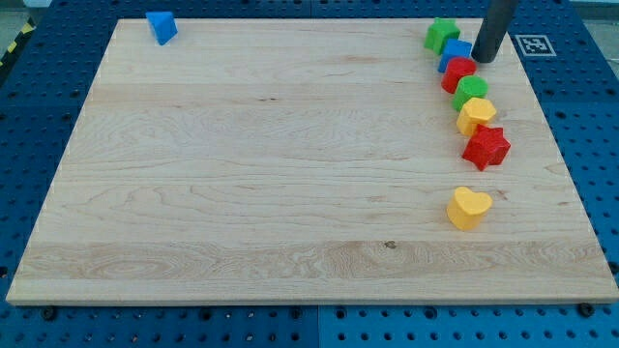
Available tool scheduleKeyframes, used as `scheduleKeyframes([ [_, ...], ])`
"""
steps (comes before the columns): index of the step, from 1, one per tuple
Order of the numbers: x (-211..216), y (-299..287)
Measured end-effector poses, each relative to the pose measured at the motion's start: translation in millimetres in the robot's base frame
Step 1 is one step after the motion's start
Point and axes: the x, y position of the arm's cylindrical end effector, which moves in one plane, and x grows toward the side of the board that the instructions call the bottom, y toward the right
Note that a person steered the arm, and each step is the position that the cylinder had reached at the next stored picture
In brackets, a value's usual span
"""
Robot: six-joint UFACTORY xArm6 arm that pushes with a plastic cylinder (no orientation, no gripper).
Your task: Slide the blue cube to the top center
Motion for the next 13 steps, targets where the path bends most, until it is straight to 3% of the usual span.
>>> scheduleKeyframes([
  [3,13.1,-42.9],
  [10,-2.8,-206.4],
  [13,-39.0,-245.6],
])
